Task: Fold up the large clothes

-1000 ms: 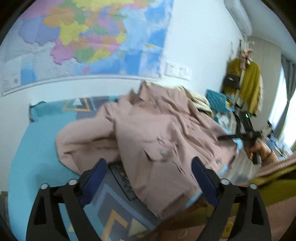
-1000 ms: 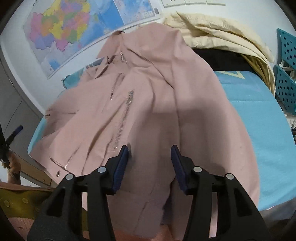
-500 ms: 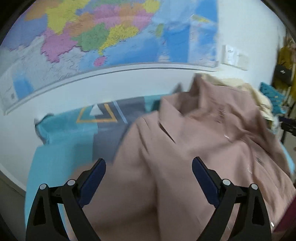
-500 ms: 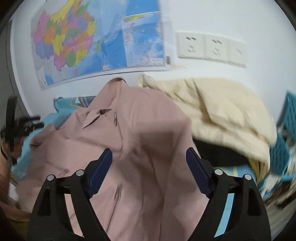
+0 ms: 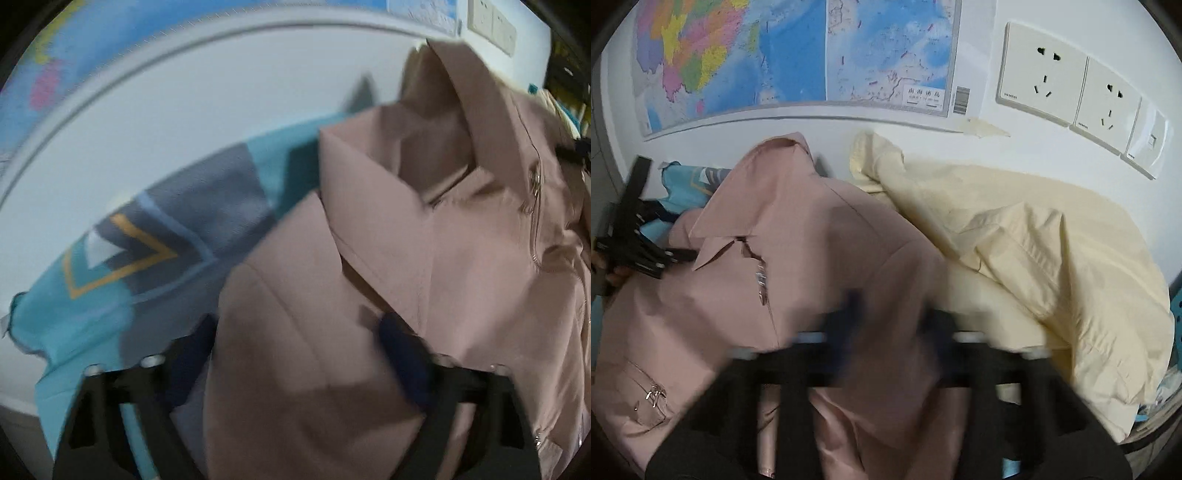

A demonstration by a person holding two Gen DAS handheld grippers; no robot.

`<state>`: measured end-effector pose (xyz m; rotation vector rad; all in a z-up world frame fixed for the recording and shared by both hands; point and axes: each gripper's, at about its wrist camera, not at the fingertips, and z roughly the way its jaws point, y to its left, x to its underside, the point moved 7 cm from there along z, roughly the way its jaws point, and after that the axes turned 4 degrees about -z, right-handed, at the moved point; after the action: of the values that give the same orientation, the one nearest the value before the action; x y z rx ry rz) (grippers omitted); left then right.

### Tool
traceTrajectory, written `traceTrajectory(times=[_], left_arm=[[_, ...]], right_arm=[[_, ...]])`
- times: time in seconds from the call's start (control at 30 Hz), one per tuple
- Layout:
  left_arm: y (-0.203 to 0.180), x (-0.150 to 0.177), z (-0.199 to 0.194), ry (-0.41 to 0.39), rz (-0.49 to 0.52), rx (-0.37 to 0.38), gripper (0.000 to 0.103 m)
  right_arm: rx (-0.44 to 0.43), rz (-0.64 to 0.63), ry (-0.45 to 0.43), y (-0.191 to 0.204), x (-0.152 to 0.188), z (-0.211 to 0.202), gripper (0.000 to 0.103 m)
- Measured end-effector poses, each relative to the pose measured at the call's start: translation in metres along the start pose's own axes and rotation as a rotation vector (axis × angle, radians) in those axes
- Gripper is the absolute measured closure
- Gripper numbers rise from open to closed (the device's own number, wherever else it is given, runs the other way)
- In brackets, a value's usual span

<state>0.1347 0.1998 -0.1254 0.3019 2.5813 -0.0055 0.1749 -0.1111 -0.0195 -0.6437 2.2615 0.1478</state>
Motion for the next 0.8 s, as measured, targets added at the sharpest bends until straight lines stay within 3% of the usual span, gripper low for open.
traceTrajectory(times=[0.07, 0.13, 0.2, 0.27, 0.4, 0.5, 0.6, 0.8], left_arm=[[0.001, -0.002, 0.001, -0.017, -0.012, -0.011, 0.067], [0.002, -0.006, -0.010, -0.069, -0.032, -0.005, 0.073], [0.004, -0.011, -0.023, -0.121, -0.056, -0.035, 0.062], [0.003, -0.012, -0.030, -0.143, -0.050, -0.097, 0.060], [-0.014, -0.011, -0.047, -0.189, -0.023, -0.090, 0.044], [-0.033, -0.008, -0.065, -0.228, -0.012, -0.066, 0.036], [-0.052, -0.002, -0.080, -0.269, 0.006, -0.022, 0.035], [-0.089, 0.012, -0.088, -0.260, 0.044, 0.042, 0.028]], right_arm=[[-0.038, 0.048, -0.060, -0.006, -0.009, -0.016, 0.095], [-0.004, 0.082, -0.147, -0.019, -0.018, -0.035, 0.095], [0.032, 0.156, -0.156, -0.038, -0.014, -0.035, 0.094], [0.000, 0.231, -0.060, -0.053, 0.002, -0.014, 0.088], [-0.012, 0.277, -0.097, -0.062, 0.013, -0.030, 0.040], [-0.016, 0.284, -0.149, -0.062, 0.032, -0.072, 0.023], [-0.024, 0.252, -0.095, -0.055, 0.069, -0.094, 0.018], [0.006, 0.250, 0.127, -0.040, 0.183, -0.117, 0.017]])
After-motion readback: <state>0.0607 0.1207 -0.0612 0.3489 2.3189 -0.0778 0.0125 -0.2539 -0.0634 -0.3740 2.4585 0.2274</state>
